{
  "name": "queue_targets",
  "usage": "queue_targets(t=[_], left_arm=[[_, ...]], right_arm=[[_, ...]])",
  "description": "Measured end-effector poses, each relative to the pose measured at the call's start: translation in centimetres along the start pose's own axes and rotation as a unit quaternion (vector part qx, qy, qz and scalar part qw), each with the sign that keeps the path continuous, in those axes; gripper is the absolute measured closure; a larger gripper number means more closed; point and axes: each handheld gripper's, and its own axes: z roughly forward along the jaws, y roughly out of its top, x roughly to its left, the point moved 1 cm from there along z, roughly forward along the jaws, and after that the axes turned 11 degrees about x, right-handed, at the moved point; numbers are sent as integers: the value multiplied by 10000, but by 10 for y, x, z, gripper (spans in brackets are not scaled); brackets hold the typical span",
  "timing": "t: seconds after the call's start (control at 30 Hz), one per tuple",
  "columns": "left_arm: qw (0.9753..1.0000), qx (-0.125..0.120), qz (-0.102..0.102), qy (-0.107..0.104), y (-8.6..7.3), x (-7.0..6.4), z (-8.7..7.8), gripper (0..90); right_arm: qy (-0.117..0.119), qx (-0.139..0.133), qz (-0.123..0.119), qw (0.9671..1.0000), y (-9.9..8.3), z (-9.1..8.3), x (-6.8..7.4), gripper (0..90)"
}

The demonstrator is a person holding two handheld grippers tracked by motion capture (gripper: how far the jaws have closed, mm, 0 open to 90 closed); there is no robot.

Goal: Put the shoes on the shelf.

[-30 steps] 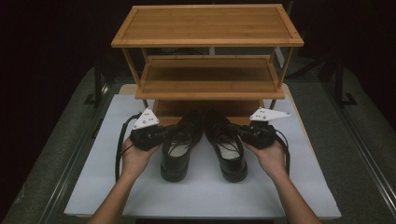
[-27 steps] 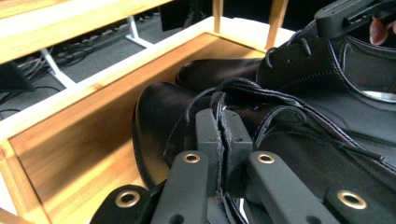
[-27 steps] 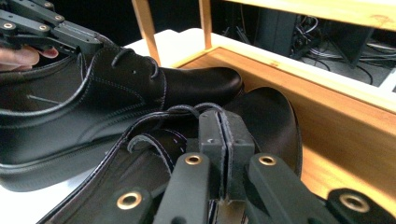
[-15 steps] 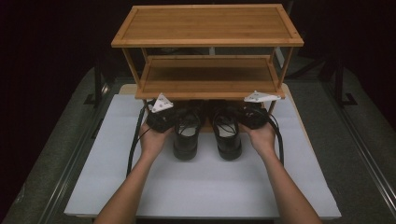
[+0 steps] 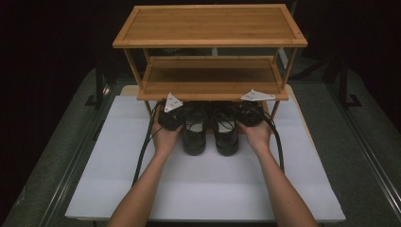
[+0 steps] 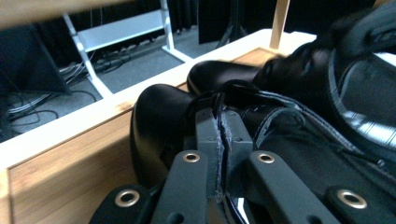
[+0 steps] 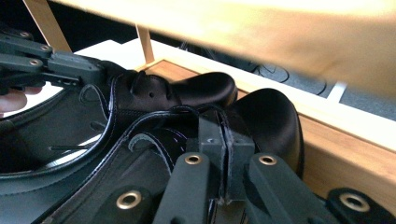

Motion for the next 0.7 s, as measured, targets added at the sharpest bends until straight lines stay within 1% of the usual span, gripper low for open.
queue_targets(t=[0.07,0.17,0.2,0.23,0.33,0.37,0.4,0.43,0.47,0.5,0.53,0.57,0.6,0.63,0.67,0.7], left_arm=[[10000,15,21,-29,-1,0,0,878],[9998,107,66,-164,-7,-2,-2,875],[9998,107,66,-164,-7,-2,-2,874],[9996,76,36,-276,-10,-1,-4,872],[9994,107,53,-326,-10,-1,-5,852],[9993,132,66,-343,-9,-1,-5,852],[9991,169,75,-384,-8,-1,-6,812],[9989,191,54,-427,-7,0,-7,779],[9989,191,54,-427,-7,0,-7,733],[9986,249,43,-454,-7,1,-11,669],[9986,249,43,-454,-7,1,-11,613],[9980,319,46,-551,-8,3,-18,545],[9977,361,54,-577,-8,3,-21,477],[9972,371,66,-648,-9,3,-25,424],[9972,371,66,-648,-9,3,-25,389],[9967,347,88,-728,-11,2,-35,357]], right_arm=[[21,-30,29,10000,-2,1,1,882],[3,32,-11,10000,-6,-1,2,880],[36,61,-8,10000,-8,-1,2,879],[42,59,-33,10000,-10,-2,2,878],[19,135,-3,9999,-15,-3,2,873],[67,122,25,9999,-16,-3,1,859],[162,160,102,9997,-16,-4,0,805],[176,192,95,9996,-16,-5,0,780],[176,192,95,9996,-16,-5,0,780],[168,283,1,9995,-15,-8,1,671],[168,283,1,9995,-15,-8,1,671],[172,360,-77,9992,-16,-13,3,589],[165,372,-116,9991,-17,-16,3,543],[172,379,-143,9990,-18,-21,4,507],[172,379,-143,9990,-18,-21,4,507],[258,383,-164,9988,-21,-30,6,421]])
